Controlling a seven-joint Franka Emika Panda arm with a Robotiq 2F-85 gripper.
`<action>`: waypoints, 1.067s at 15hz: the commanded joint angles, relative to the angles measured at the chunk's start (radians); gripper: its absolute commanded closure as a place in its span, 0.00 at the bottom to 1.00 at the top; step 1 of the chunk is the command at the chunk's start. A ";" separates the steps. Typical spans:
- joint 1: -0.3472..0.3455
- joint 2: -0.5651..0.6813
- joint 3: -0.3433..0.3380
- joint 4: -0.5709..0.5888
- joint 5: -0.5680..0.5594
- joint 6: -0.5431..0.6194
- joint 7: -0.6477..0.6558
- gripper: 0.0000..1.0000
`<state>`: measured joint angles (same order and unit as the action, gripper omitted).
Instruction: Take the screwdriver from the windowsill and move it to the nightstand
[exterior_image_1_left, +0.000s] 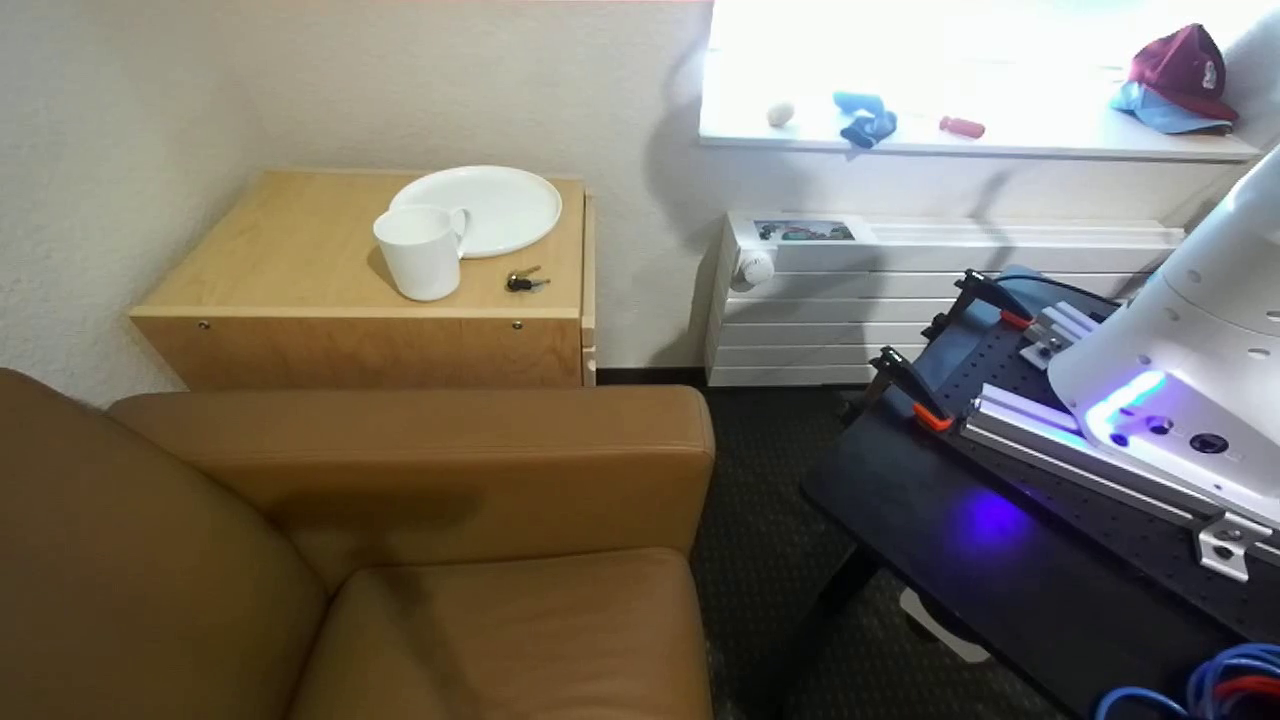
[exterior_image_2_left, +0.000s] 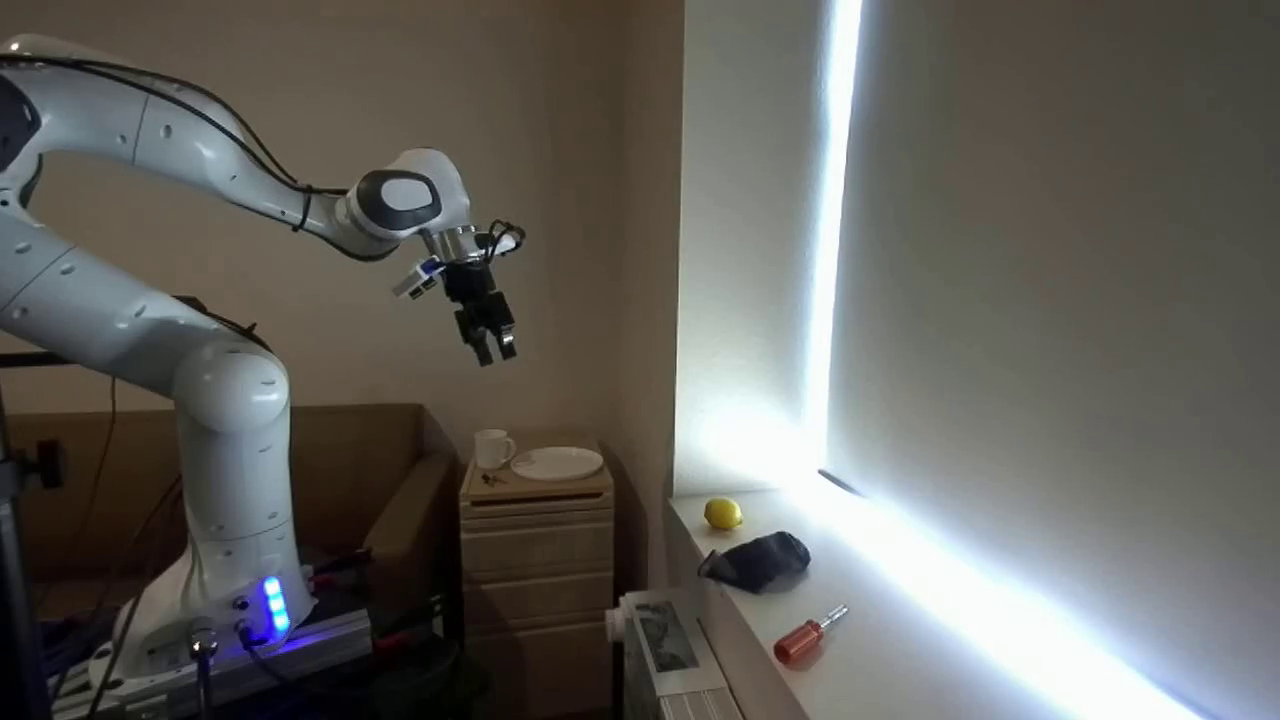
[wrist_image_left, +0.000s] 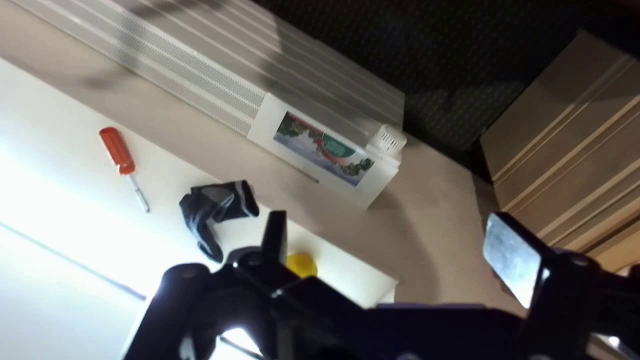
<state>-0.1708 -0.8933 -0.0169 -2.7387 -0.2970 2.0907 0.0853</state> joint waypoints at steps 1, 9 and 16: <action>-0.096 0.104 -0.013 -0.064 -0.160 0.263 0.169 0.00; -0.546 0.574 0.002 0.173 -0.540 0.611 0.592 0.00; -0.465 0.739 -0.111 0.341 -0.523 0.494 0.667 0.00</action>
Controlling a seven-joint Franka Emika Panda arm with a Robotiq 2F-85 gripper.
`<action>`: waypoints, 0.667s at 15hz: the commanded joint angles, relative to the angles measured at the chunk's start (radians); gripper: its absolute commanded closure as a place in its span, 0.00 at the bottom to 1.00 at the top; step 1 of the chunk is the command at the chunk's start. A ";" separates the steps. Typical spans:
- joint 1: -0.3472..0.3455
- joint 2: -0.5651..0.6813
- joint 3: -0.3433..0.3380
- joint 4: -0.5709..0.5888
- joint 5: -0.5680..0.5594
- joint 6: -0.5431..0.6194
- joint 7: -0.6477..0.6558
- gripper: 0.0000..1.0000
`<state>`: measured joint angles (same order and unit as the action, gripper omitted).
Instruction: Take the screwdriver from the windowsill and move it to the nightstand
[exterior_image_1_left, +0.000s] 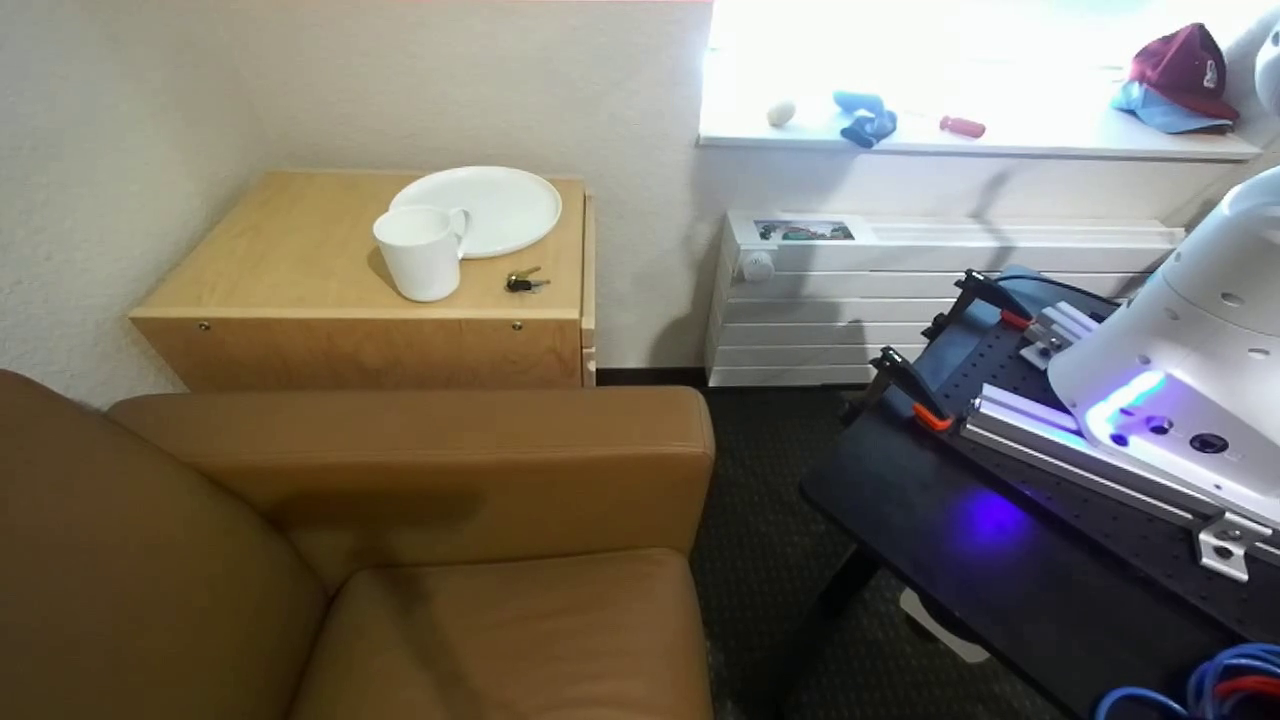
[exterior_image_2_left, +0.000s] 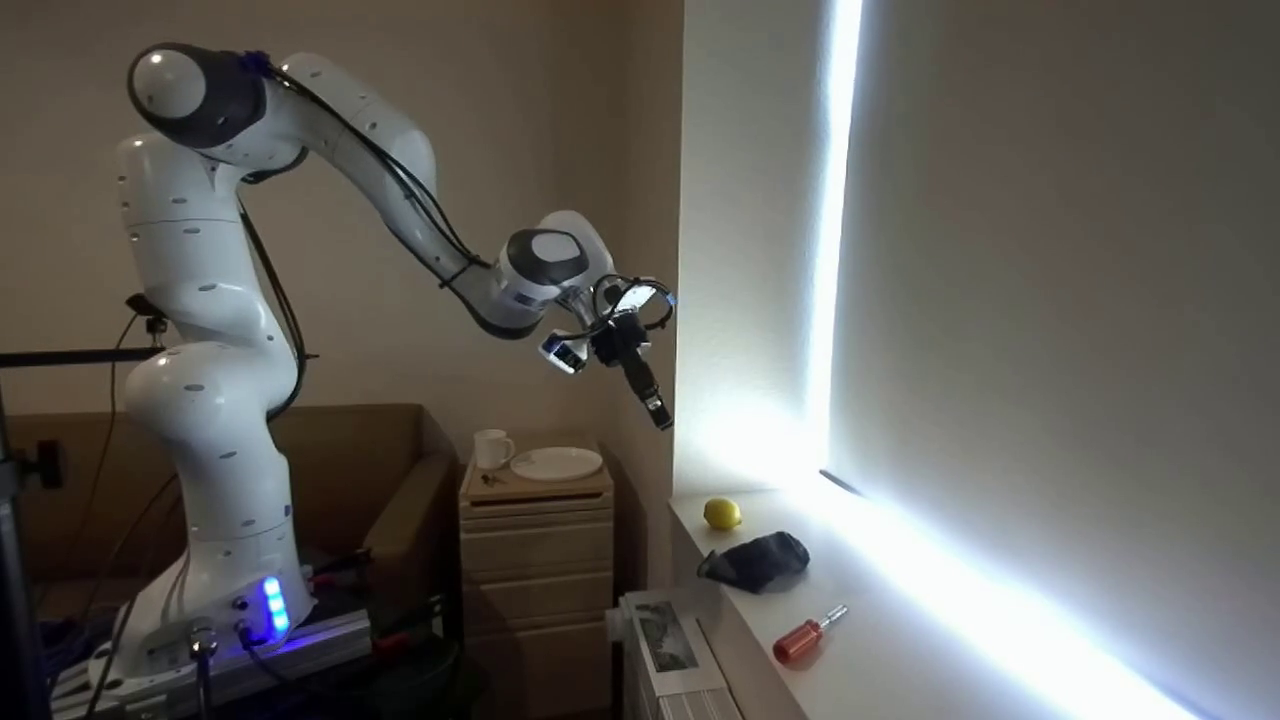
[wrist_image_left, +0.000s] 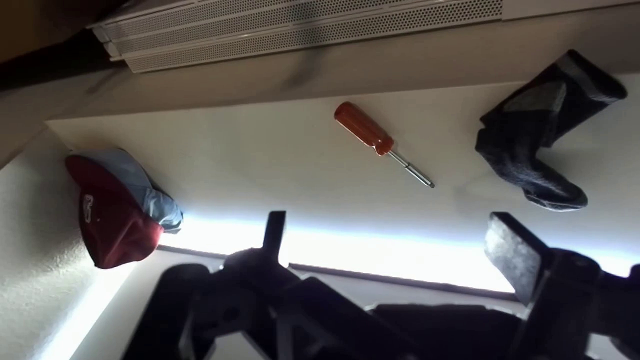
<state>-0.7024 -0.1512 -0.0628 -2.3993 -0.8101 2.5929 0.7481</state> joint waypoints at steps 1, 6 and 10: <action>0.068 -0.016 -0.077 -0.035 -0.036 0.045 -0.027 0.00; 0.197 0.223 -0.193 0.132 0.233 0.006 -0.376 0.00; 0.238 0.429 -0.281 0.369 0.382 -0.123 -0.545 0.00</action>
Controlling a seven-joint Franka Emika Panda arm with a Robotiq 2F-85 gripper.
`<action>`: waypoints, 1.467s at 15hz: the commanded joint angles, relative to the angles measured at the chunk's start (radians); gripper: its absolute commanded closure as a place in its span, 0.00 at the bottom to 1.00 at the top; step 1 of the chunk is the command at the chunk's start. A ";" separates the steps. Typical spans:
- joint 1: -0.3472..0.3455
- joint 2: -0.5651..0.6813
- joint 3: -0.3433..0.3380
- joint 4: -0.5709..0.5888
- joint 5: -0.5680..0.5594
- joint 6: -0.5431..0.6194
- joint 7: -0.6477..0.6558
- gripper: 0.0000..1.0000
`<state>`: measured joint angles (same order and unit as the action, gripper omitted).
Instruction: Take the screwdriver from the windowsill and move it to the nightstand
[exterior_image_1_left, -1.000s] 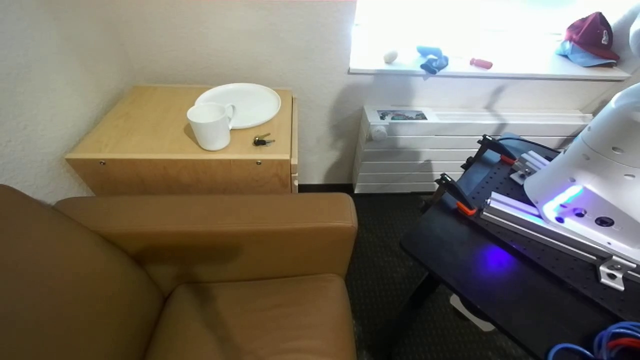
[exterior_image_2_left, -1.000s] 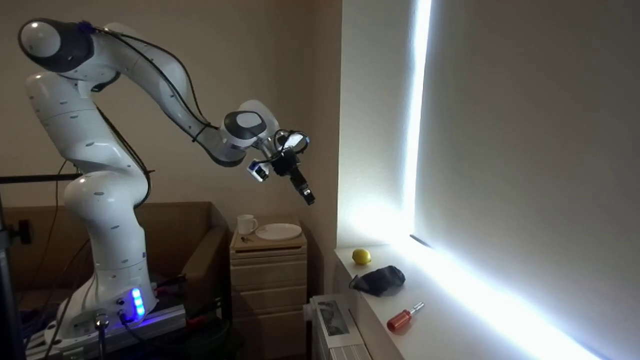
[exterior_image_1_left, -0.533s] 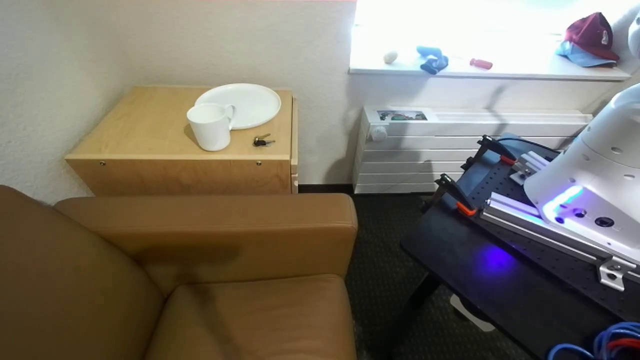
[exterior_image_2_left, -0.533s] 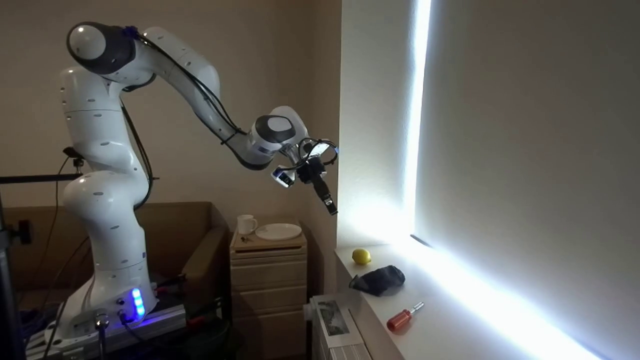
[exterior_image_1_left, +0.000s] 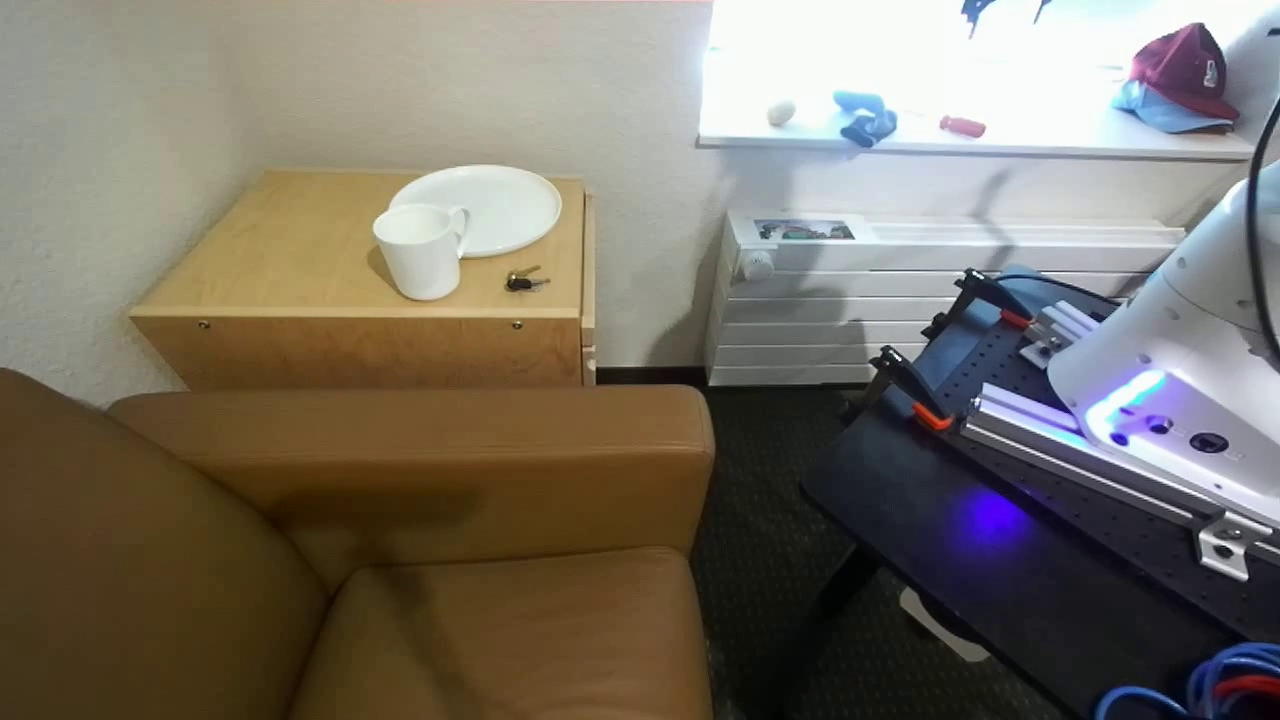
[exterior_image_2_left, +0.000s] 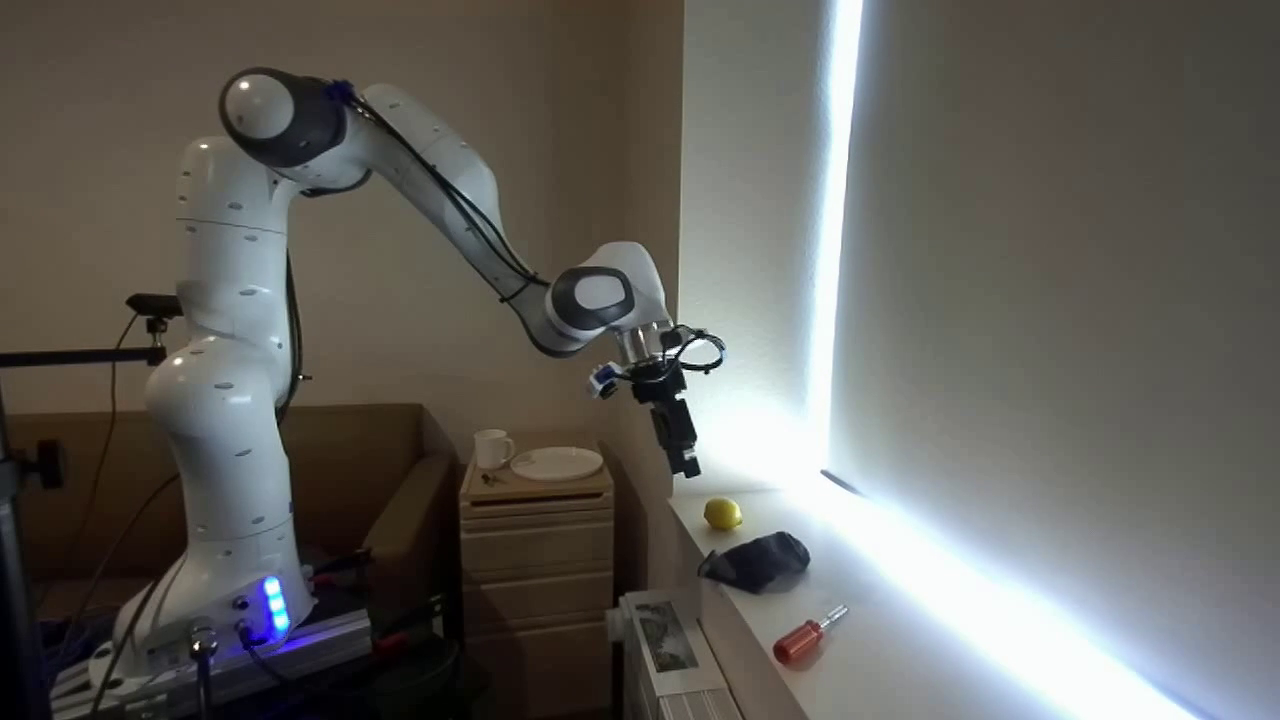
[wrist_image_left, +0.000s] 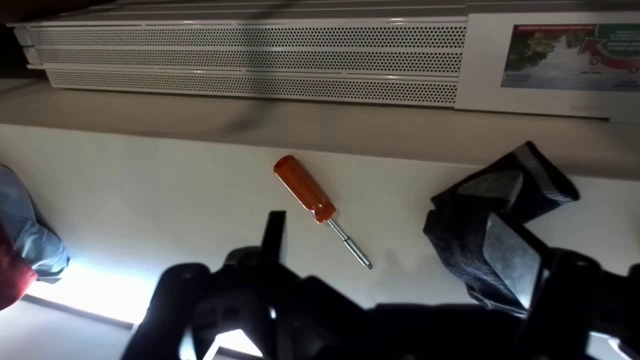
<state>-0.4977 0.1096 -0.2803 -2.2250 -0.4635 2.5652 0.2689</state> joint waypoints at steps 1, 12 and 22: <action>0.045 0.227 -0.096 0.258 0.002 -0.107 -0.029 0.00; -0.041 0.387 -0.044 0.429 0.110 -0.086 -0.223 0.00; -0.157 0.625 0.038 0.757 0.248 -0.343 -0.576 0.00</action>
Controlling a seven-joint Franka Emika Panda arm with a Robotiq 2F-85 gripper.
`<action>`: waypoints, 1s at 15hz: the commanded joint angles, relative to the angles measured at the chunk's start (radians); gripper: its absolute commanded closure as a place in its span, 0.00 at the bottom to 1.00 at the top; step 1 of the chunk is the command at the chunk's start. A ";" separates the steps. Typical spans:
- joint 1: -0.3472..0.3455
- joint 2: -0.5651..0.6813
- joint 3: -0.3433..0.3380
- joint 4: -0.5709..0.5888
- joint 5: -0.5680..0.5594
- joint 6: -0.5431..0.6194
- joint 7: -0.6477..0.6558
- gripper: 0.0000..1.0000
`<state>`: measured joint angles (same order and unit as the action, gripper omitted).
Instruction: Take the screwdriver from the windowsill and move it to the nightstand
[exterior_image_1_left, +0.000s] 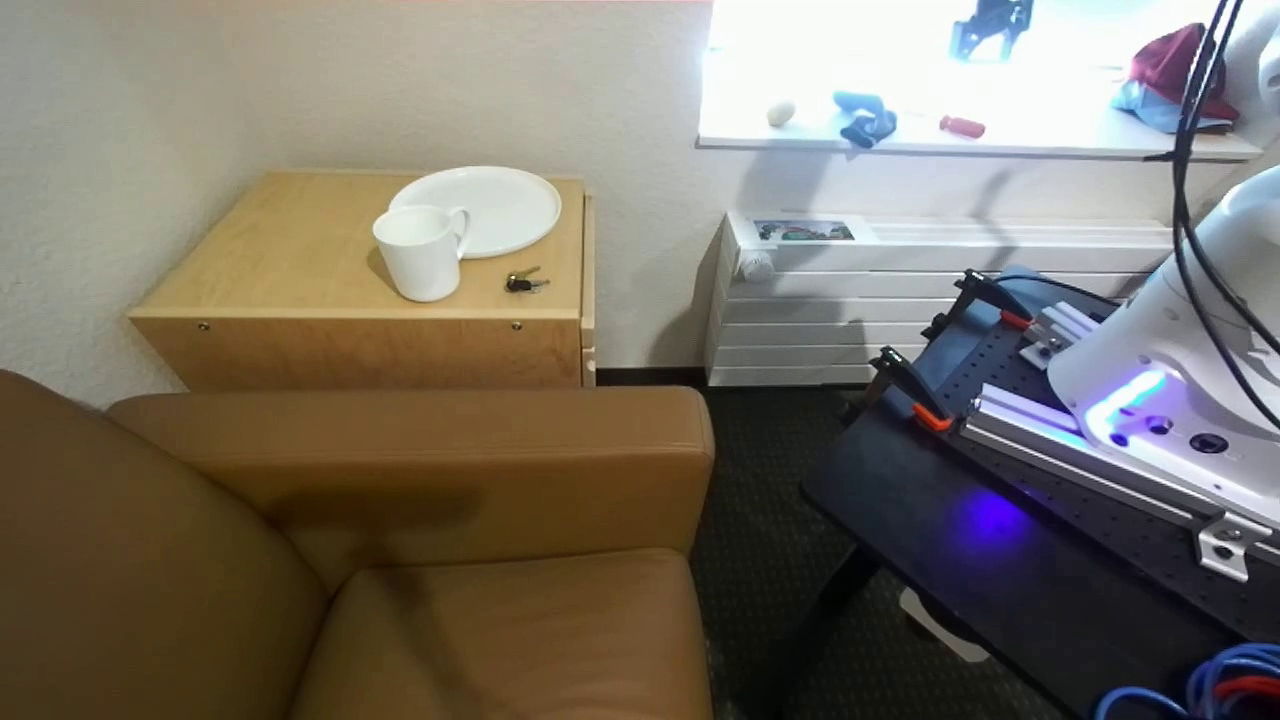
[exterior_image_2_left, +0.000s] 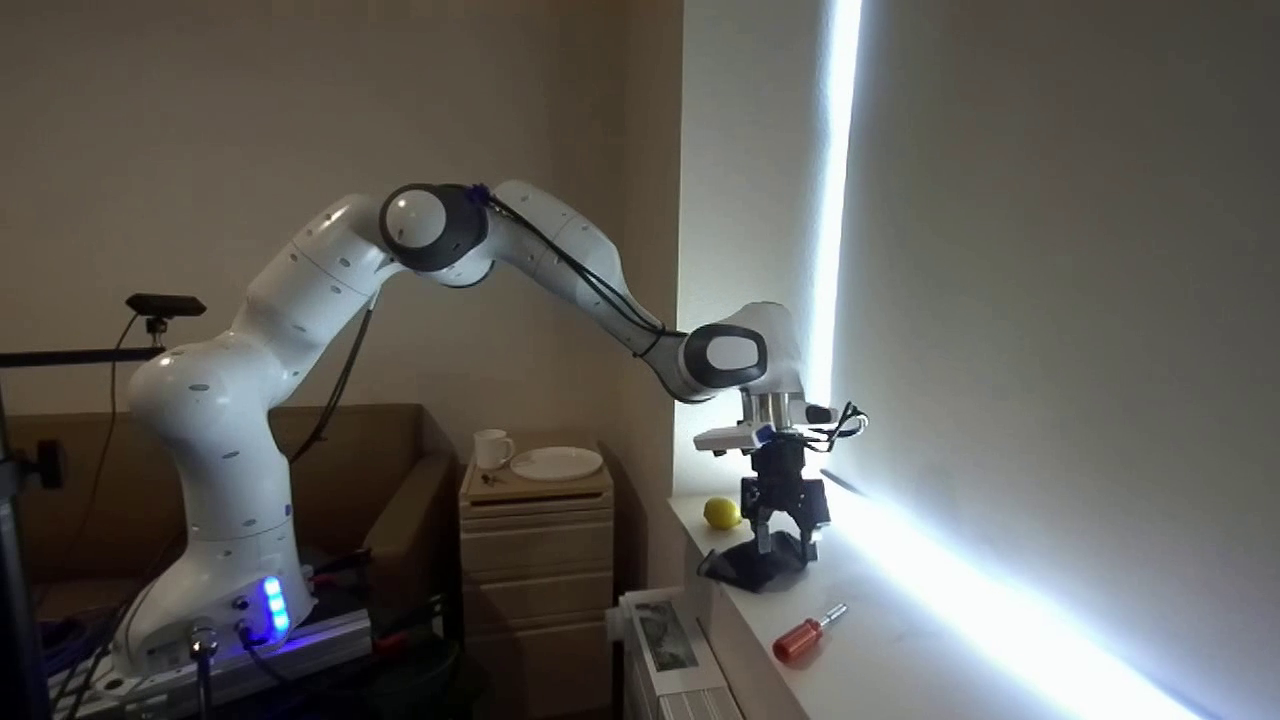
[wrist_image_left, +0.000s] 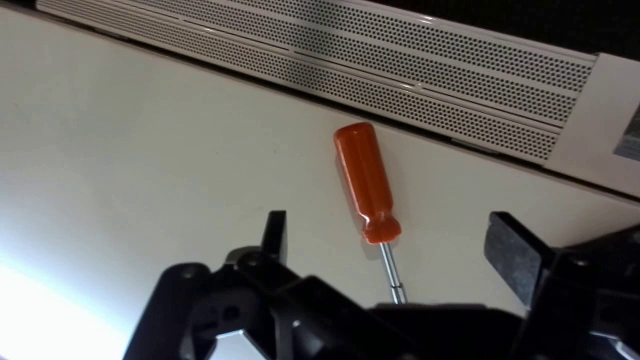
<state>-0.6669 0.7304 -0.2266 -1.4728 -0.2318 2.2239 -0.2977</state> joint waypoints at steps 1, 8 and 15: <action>0.022 0.031 -0.028 0.035 0.007 -0.009 0.001 0.00; -0.077 0.106 0.079 0.160 0.167 -0.239 -0.291 0.00; -0.074 0.200 0.035 0.272 0.057 -0.156 -0.411 0.00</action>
<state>-0.7429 0.8654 -0.1785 -1.2690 -0.1359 2.0303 -0.6855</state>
